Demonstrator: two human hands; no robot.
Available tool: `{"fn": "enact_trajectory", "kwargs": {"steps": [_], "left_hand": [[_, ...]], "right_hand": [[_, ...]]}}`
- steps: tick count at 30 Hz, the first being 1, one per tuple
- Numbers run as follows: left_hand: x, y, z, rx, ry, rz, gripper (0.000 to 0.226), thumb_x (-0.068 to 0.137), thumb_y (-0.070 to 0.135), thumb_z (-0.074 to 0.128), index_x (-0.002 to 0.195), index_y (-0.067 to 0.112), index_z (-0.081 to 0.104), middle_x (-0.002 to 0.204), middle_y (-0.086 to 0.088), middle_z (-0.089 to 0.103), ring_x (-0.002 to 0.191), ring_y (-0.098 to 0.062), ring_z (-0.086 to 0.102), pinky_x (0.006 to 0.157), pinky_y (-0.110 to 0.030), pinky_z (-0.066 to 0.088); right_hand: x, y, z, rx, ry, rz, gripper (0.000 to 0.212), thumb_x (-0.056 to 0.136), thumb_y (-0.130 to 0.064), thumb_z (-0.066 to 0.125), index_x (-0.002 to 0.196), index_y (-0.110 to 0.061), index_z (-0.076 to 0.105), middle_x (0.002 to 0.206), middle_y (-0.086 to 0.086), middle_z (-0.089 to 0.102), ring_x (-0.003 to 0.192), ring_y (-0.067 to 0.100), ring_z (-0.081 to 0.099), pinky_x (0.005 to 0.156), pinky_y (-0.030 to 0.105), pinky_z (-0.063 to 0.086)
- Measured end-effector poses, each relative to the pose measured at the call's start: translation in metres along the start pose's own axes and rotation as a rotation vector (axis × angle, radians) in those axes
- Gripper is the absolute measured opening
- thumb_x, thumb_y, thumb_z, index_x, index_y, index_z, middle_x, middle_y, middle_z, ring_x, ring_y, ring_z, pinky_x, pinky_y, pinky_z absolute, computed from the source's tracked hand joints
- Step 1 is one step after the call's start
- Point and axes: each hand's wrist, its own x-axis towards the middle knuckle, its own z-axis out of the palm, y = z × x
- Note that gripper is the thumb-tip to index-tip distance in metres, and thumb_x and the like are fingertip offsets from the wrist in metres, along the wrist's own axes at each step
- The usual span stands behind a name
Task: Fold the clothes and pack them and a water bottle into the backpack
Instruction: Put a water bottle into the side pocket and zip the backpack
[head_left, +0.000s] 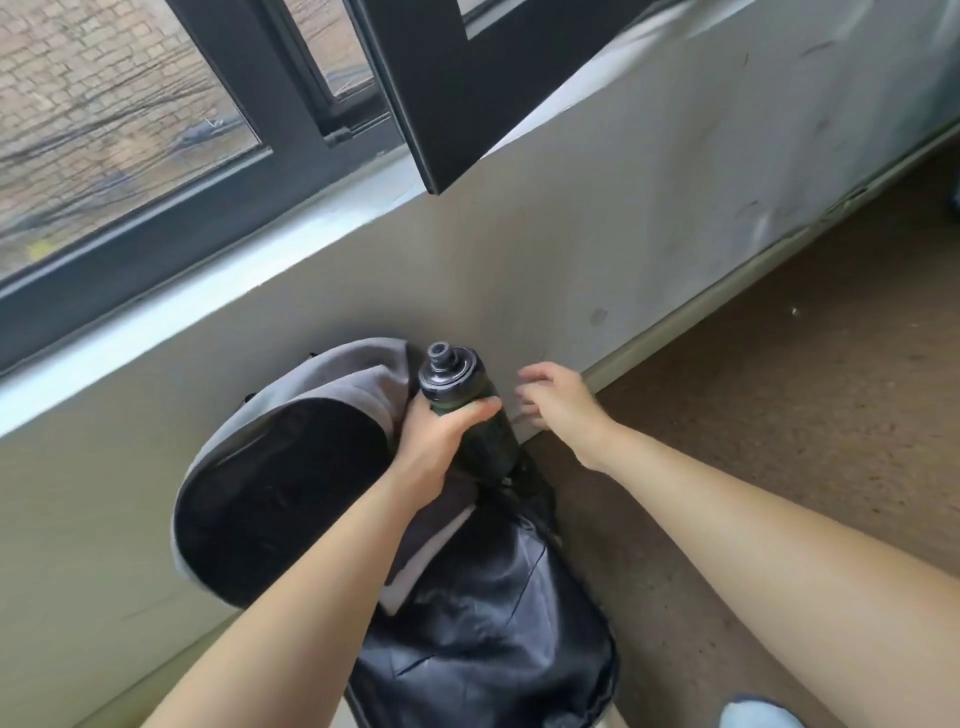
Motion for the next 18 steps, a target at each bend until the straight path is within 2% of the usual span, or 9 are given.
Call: {"fn": "enact_trajectory", "kwargs": {"steps": [1,3,5,7,9,11,14,16,18], "left_hand": [[-0.001,-0.001,0.0,0.001,0.034,-0.013,0.039,0.068,0.023,0.088,0.104,0.014,0.073,0.105,-0.013,0.077,0.105,-0.032,0.072,0.105,-0.059,0.051],[-0.005,-0.003,0.002,-0.008,0.085,-0.034,0.047,0.063,0.028,0.09,0.105,0.014,0.072,0.105,-0.012,0.077,0.105,-0.033,0.072,0.104,-0.06,0.051],[-0.008,-0.003,0.004,-0.059,0.161,-0.06,0.047,0.06,0.03,0.089,0.102,0.014,0.073,0.102,-0.011,0.077,0.103,-0.032,0.073,0.102,-0.059,0.053],[-0.014,-0.002,0.004,-0.128,0.224,-0.094,0.038,0.061,0.03,0.086,0.093,0.015,0.074,0.097,-0.011,0.078,0.096,-0.032,0.074,0.1,-0.059,0.055],[-0.021,0.0,0.004,-0.147,0.256,-0.095,0.029,0.065,0.027,0.084,0.089,0.014,0.074,0.094,-0.013,0.078,0.092,-0.033,0.075,0.098,-0.057,0.056],[-0.026,0.001,0.003,-0.14,0.283,-0.067,0.035,0.066,0.027,0.084,0.096,0.012,0.074,0.099,-0.013,0.078,0.095,-0.031,0.075,0.098,-0.055,0.057],[-0.026,0.008,0.005,-0.189,0.35,-0.032,0.052,0.066,0.031,0.089,0.113,0.015,0.074,0.109,-0.002,0.078,0.105,-0.018,0.074,0.104,-0.046,0.055],[-0.022,0.015,0.009,-0.209,0.374,0.014,0.049,0.074,0.025,0.09,0.118,0.018,0.072,0.112,0.004,0.078,0.106,-0.009,0.072,0.105,-0.038,0.054],[-0.017,0.02,0.016,-0.15,0.379,0.062,0.044,0.078,0.023,0.089,0.117,0.02,0.07,0.11,0.005,0.077,0.104,-0.006,0.072,0.103,-0.036,0.055]], "right_hand": [[0.005,0.011,-0.003,-0.122,0.038,0.016,0.032,0.098,-0.016,0.061,0.129,-0.015,0.061,0.124,0.004,0.065,0.112,0.021,0.063,0.101,0.039,0.053],[0.009,0.03,-0.002,-0.289,0.027,0.064,0.032,0.095,-0.031,0.069,0.12,-0.012,0.066,0.114,0.003,0.067,0.109,0.023,0.062,0.099,0.041,0.053],[0.009,0.04,0.008,-0.33,-0.002,0.128,0.036,0.093,-0.043,0.069,0.113,-0.013,0.069,0.111,0.004,0.069,0.106,0.024,0.063,0.097,0.044,0.055],[0.009,0.042,0.019,-0.31,-0.028,0.172,0.04,0.094,-0.048,0.066,0.114,-0.014,0.068,0.118,0.007,0.069,0.104,0.023,0.062,0.097,0.047,0.056],[0.012,0.041,0.028,-0.313,-0.051,0.19,0.051,0.093,-0.05,0.065,0.126,-0.011,0.063,0.125,0.011,0.065,0.105,0.027,0.061,0.096,0.048,0.056],[0.017,0.041,0.033,-0.408,-0.034,0.196,0.062,0.091,-0.047,0.069,0.136,-0.006,0.055,0.133,0.015,0.06,0.115,0.035,0.059,0.096,0.048,0.054],[0.028,0.047,0.034,-0.592,-0.011,0.177,0.044,0.094,-0.032,0.067,0.126,-0.005,0.057,0.13,0.018,0.06,0.115,0.039,0.06,0.095,0.045,0.054],[0.03,0.05,0.034,-0.66,-0.014,0.149,0.034,0.091,-0.027,0.069,0.117,-0.005,0.063,0.12,0.017,0.064,0.111,0.039,0.063,0.092,0.045,0.055],[0.03,0.052,0.032,-0.668,-0.009,0.134,0.033,0.085,-0.031,0.074,0.107,-0.008,0.067,0.109,0.015,0.067,0.105,0.038,0.065,0.085,0.042,0.056]]}}
